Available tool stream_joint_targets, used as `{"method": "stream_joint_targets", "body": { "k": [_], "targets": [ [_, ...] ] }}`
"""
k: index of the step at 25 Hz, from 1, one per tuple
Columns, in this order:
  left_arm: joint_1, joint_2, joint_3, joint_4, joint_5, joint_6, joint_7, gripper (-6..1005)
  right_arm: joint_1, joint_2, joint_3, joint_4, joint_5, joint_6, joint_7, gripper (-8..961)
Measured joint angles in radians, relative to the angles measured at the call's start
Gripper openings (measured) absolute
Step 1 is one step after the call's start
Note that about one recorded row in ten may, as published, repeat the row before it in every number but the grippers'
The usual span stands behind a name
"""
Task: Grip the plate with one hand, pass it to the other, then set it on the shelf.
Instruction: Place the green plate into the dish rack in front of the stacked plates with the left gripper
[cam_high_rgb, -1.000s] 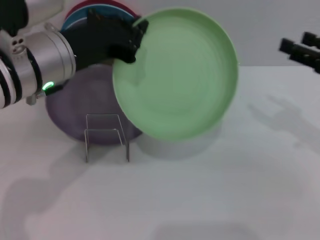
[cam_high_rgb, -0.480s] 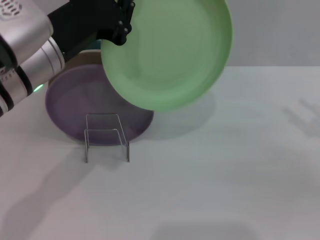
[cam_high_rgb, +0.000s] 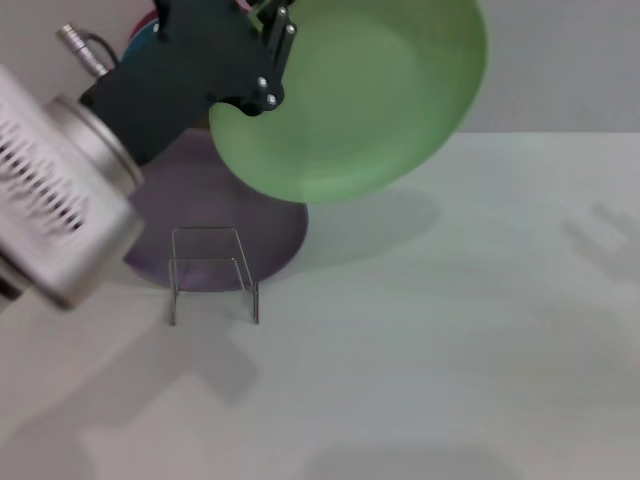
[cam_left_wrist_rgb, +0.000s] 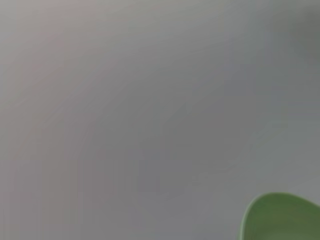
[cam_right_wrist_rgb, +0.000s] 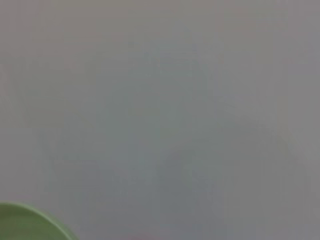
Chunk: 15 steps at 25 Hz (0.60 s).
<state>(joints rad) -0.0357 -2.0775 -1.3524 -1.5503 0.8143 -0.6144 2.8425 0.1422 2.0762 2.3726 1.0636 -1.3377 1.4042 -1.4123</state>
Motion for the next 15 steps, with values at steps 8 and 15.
{"method": "stream_joint_targets", "body": {
  "k": [8,15],
  "targets": [
    [-0.02,-0.001,-0.124,0.26,-0.313,-0.36,0.117,51,-0.012,0.002,0.011,-0.011,0.0,0.043,0.005,749],
    [-0.027,-0.001,-0.179,0.288,-0.28,-0.332,0.116,50,-0.008,0.002,0.009,-0.013,0.0,0.059,0.014,749]
  ]
}}
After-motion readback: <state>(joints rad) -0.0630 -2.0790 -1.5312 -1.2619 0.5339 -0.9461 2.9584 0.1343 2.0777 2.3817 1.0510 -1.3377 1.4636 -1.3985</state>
